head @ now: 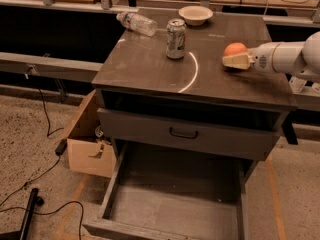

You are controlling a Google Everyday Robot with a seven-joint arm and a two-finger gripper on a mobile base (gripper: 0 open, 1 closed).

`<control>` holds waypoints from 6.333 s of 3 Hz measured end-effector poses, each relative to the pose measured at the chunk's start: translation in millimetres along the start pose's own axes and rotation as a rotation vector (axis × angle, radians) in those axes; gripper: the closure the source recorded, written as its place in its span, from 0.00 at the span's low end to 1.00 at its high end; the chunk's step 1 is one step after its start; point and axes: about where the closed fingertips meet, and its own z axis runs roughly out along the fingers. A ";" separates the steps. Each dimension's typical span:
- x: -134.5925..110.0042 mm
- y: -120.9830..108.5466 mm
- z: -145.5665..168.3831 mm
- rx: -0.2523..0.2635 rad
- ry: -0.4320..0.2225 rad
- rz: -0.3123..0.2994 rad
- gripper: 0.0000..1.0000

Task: Place orange into middle drawer

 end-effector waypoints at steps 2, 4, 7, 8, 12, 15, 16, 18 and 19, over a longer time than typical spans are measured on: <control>-48.0 23.7 -76.6 -0.047 -0.089 -0.064 1.00; -36.8 79.2 -148.7 -0.213 -0.009 -0.076 1.00; -25.8 166.9 -172.3 -0.364 -0.008 -0.081 1.00; 13.0 231.1 -176.4 -0.439 0.002 -0.087 1.00; 156.4 291.2 -134.9 -0.446 0.071 -0.126 1.00; 275.6 314.0 -65.2 -0.395 0.069 -0.237 1.00; 297.8 313.2 -50.8 -0.392 0.070 -0.223 1.00; 375.5 311.6 1.4 -0.410 0.109 -0.259 1.00; 414.1 318.4 22.3 -0.398 0.137 -0.278 1.00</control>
Offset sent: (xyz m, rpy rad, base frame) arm -0.1179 -0.0027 0.1148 0.0131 -0.0780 0.2024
